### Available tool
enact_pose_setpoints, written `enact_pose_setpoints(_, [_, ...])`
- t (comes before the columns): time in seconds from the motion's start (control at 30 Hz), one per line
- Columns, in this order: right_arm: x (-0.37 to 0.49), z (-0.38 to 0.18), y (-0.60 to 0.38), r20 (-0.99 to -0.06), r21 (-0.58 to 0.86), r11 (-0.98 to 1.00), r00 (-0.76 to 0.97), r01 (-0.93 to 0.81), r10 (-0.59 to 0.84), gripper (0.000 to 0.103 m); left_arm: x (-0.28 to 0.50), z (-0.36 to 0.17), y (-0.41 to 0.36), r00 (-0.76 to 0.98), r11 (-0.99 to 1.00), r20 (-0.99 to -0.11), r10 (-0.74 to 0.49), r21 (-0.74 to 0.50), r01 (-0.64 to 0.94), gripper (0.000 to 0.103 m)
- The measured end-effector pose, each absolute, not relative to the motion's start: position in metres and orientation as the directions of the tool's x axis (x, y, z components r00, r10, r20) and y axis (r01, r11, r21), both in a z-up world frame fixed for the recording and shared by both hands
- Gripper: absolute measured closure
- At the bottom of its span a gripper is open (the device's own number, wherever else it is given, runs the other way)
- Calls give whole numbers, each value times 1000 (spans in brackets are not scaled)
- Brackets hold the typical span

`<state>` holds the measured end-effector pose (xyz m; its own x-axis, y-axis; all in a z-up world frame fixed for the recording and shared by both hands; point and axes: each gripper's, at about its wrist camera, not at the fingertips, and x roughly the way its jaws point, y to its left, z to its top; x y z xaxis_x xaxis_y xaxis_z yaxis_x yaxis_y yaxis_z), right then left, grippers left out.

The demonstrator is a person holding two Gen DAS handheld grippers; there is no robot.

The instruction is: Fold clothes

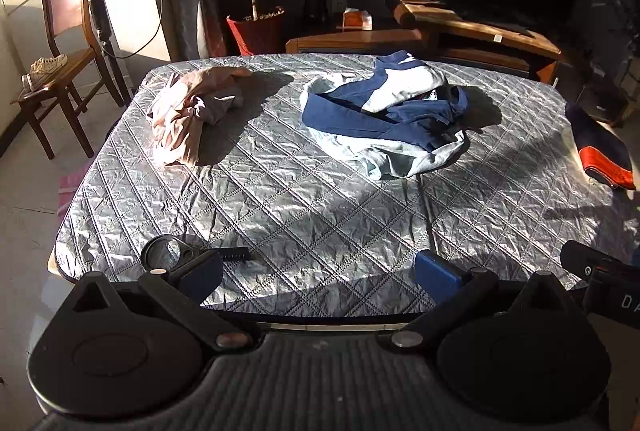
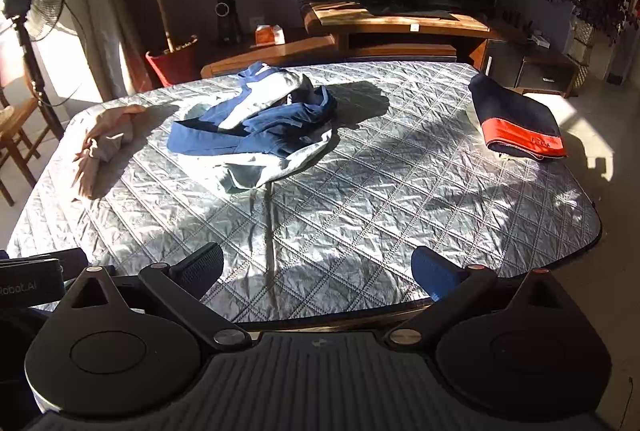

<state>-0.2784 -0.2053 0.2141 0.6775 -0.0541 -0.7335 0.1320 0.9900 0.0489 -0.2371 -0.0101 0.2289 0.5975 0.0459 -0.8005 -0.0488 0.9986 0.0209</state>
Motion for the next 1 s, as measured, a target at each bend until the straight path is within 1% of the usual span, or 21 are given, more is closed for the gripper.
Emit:
enact_pose_setpoints(0.37, [-293, 230, -196, -700, 22, 994, 712, 106, -60, 2, -252, 242, -5, 614, 998, -788, 49, 14, -62, 1])
enact_pose_setpoints(1.0, [-316, 258, -192, -653, 20, 996, 756, 89, -55, 2, -270, 270, -6, 659, 998, -751, 48, 5, -67, 1])
